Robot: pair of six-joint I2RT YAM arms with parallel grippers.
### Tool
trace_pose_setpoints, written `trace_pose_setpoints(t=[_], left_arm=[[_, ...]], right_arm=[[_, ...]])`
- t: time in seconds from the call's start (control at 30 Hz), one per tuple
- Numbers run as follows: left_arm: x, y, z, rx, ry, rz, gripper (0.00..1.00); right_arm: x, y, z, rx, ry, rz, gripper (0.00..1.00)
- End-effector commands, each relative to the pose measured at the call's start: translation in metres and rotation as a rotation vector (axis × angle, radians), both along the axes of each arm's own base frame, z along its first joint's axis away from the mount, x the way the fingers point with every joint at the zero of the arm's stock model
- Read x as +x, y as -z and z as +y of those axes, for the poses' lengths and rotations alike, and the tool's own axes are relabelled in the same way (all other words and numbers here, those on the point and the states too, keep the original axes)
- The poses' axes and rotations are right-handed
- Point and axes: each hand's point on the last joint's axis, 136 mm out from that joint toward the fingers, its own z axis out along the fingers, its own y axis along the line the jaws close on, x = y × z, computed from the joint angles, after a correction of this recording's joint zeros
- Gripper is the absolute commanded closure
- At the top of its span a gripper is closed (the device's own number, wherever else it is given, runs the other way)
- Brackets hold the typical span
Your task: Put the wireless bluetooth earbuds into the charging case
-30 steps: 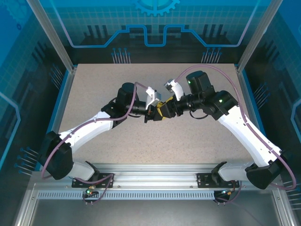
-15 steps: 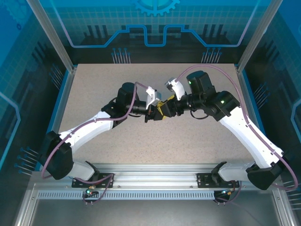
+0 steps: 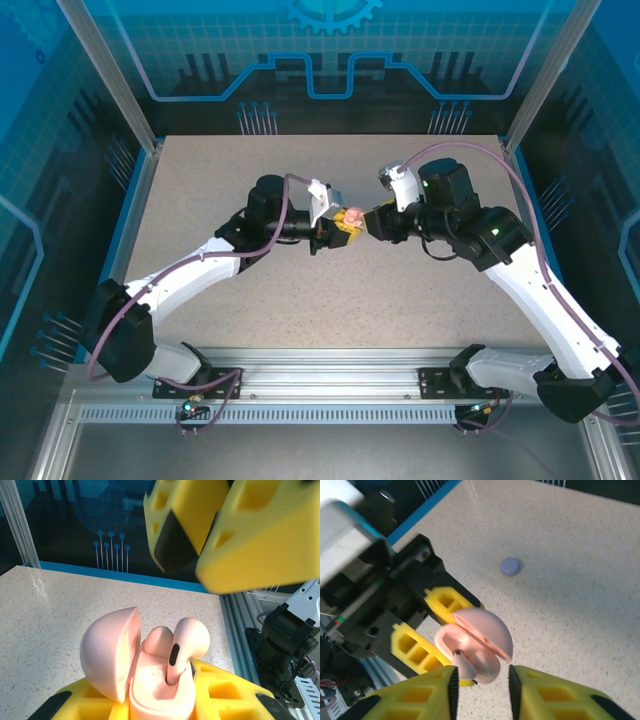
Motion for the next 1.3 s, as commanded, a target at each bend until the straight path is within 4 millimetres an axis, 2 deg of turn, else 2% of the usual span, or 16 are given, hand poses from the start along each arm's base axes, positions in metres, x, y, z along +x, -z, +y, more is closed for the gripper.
trace_pose_setpoints(t=[0.0, 0.13, 0.43, 0.67, 0.97, 1.27], left_arm=[[0.003, -0.017, 0.006, -0.036, -0.035, -0.042, 0.82], [0.004, -0.018, 0.007, -0.036, -0.044, -0.044, 0.83], [0.007, -0.017, 0.006, -0.036, -0.054, -0.037, 0.83], [0.011, -0.013, 0.007, -0.025, -0.074, -0.031, 0.83], [0.009, -0.012, 0.006, -0.019, -0.064, -0.024, 0.83], [0.010, -0.008, 0.007, -0.006, -0.069, -0.020, 0.84]], right_arm=[[0.005, 0.014, -0.009, -0.038, 0.049, 0.033, 0.70], [0.006, 0.019, -0.008, -0.040, 0.048, 0.046, 0.70], [-0.002, 0.022, 0.010, -0.003, -0.047, 0.096, 0.71], [-0.004, 0.021, 0.013, 0.006, -0.063, 0.103, 0.71], [-0.002, 0.014, 0.021, 0.049, -0.082, 0.104, 0.71], [-0.010, 0.000, 0.036, 0.129, -0.156, 0.099, 0.73]])
